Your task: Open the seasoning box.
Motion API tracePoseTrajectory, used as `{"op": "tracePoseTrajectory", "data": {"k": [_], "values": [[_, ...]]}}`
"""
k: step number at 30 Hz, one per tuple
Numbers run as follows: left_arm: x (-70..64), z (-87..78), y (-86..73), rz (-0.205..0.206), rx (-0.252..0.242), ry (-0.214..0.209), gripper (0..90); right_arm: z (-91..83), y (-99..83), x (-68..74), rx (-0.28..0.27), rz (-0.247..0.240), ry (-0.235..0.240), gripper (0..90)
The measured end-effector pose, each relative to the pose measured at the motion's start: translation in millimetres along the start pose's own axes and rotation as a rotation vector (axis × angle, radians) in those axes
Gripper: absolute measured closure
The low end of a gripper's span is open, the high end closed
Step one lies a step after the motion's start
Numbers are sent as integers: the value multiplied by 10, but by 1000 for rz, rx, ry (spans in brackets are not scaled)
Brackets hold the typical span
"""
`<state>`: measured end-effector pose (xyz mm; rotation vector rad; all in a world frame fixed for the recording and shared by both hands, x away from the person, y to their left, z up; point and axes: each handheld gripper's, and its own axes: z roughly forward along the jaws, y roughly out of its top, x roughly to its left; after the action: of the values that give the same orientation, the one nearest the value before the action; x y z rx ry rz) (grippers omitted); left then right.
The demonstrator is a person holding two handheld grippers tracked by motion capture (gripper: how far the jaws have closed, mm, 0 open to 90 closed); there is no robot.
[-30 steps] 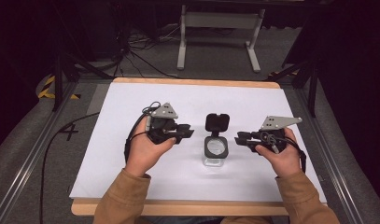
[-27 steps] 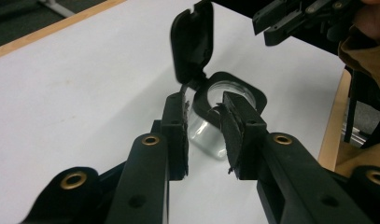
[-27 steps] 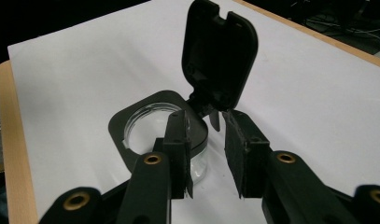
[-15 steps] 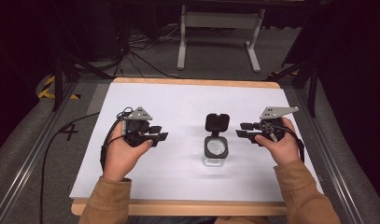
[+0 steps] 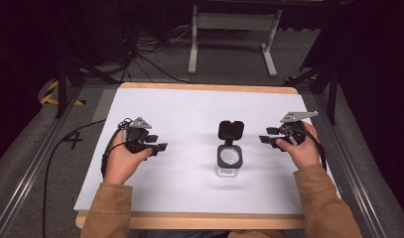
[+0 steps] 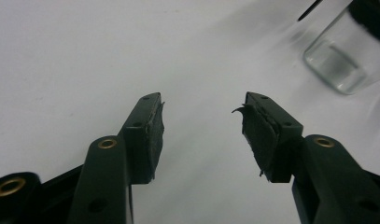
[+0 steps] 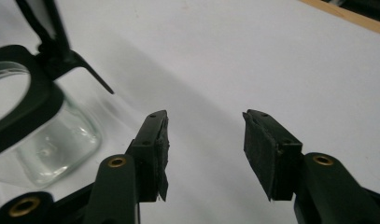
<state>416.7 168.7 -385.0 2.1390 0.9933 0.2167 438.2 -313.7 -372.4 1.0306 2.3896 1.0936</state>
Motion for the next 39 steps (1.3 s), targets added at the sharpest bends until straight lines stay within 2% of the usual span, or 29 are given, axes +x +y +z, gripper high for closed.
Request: {"op": "tracePoseTrajectory", "data": {"k": [2,3,6,8,10,13,17,22,27,32,36,39], "values": [[27,52,-19,14,50,29,470,19,-50,-72,-2,23,-2,514],[33,72,-29,10,63,24,468,30,-72,-99,5,33,-4,514],[66,146,-64,11,61,-11,456,78,-150,-187,31,59,-9,514],[82,175,-79,8,80,-22,449,101,-190,-218,42,87,-4,506],[92,199,-91,13,78,-22,442,114,-210,-235,45,92,1,506],[96,246,-116,18,100,-27,434,152,-252,-269,47,108,19,504],[89,278,-148,14,112,-53,424,200,-283,-300,59,105,14,503],[89,347,-179,42,140,-86,408,278,-347,-323,73,101,19,504],[84,402,-190,46,164,-101,382,308,-377,-319,70,86,24,504],[78,432,-192,47,186,-106,359,349,-388,-303,82,49,32,504],[64,443,-182,52,190,-106,344,423,-401,-248,114,17,49,501],[64,441,-174,59,188,-104,342,442,-396,-219,124,-5,37,494]]}}
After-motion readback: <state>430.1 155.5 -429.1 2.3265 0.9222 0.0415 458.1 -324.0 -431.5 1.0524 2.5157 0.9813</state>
